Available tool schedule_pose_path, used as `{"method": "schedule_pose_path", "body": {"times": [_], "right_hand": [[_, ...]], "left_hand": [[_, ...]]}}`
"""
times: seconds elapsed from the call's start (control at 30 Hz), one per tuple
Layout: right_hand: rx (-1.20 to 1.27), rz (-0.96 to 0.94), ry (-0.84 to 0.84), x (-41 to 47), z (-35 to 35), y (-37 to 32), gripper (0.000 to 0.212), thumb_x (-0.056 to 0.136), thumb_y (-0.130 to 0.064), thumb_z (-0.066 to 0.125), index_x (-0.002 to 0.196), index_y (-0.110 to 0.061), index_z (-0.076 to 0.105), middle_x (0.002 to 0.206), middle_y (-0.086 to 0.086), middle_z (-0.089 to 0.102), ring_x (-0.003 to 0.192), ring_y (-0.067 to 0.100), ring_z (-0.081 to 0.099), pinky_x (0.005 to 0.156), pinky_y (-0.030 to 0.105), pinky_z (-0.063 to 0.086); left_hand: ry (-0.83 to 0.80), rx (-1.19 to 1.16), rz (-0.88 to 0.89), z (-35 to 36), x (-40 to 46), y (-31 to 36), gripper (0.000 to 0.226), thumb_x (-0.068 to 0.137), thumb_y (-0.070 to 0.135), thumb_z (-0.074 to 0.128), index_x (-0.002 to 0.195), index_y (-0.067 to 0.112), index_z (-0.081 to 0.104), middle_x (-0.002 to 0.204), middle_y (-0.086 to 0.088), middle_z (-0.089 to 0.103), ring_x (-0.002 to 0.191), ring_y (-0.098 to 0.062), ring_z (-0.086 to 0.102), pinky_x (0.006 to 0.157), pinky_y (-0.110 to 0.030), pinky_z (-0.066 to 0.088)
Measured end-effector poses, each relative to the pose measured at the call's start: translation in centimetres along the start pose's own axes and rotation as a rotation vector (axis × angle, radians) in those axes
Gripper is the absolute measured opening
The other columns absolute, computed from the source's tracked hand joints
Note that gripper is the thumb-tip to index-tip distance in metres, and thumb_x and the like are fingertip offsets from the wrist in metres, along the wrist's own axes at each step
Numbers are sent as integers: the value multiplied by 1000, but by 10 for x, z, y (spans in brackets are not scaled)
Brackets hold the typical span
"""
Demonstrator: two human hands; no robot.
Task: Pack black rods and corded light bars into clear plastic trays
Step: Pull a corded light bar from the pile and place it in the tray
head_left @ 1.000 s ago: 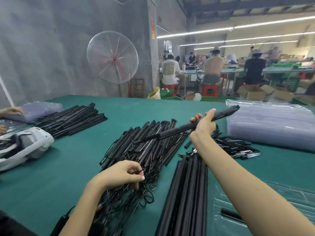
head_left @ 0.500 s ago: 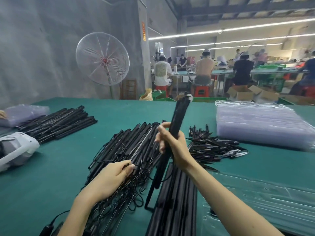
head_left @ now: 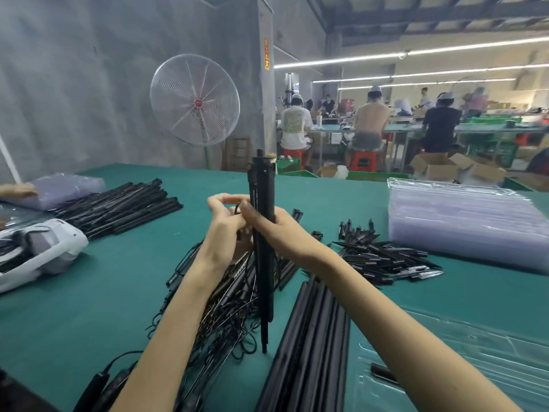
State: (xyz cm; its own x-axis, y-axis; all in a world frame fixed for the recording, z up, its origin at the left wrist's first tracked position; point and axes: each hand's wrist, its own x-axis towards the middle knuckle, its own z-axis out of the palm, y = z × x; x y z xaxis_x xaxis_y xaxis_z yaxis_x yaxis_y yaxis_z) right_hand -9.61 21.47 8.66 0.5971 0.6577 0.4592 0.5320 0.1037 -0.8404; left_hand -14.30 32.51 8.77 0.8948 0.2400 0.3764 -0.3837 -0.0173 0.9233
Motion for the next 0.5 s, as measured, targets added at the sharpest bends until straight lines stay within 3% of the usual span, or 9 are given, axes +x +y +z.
{"method": "schedule_pose_path", "body": {"times": [0.07,0.17,0.27,0.33,0.37,0.4,0.43,0.5], "right_hand": [[-144,-12,123,0,-4,3,20,97,-37,51,105,-27,66,90,-5,67,79,9,64,79,31,54],[-27,26,396,-1,-13,14,15,92,-25,62,77,-24,65,62,-6,56,53,8,49,59,29,43],[256,62,519,-3,-20,23,20,95,-19,58,76,-15,62,53,-9,46,46,6,40,55,27,37],[364,69,629,-3,-29,25,19,95,-18,57,76,-14,62,55,-9,47,44,4,42,53,22,40],[396,71,696,-3,-36,24,19,95,-18,57,77,-15,62,58,-8,49,44,2,43,52,18,42],[410,71,754,-3,-44,24,18,95,-19,57,78,-15,63,61,-6,49,44,1,44,51,16,42],[394,71,793,-5,-51,25,17,95,-20,57,80,-15,63,63,-5,49,45,0,44,52,15,42],[251,74,794,-10,-59,29,16,96,-22,56,82,-17,63,65,-4,49,49,2,44,56,20,42]], "left_hand": [[-8,-121,-62,-1,2,-2,38,74,9,51,97,25,27,45,4,45,29,-4,29,33,-13,20],[-42,-126,-84,-7,-1,-9,54,56,4,50,101,28,31,98,-11,50,39,-9,40,36,-18,29],[-376,75,-187,-23,-11,-19,66,65,5,67,119,27,34,120,-8,46,55,-14,56,48,-19,44],[-636,394,-269,-38,-21,-26,46,87,16,64,126,21,39,113,-4,58,64,-13,60,59,-21,50],[-766,504,-313,-46,-28,-29,27,96,21,53,121,16,47,101,-1,64,66,-12,60,64,-24,51],[-861,563,-375,-56,-35,-33,22,99,26,44,113,12,53,86,1,65,65,-11,58,67,-26,50],[-906,574,-431,-68,-41,-37,28,99,31,38,103,9,56,72,3,61,60,-11,54,67,-26,48],[-829,515,-476,-89,-49,-41,33,96,36,38,87,8,52,58,6,43,52,-10,39,59,-22,40]]}}
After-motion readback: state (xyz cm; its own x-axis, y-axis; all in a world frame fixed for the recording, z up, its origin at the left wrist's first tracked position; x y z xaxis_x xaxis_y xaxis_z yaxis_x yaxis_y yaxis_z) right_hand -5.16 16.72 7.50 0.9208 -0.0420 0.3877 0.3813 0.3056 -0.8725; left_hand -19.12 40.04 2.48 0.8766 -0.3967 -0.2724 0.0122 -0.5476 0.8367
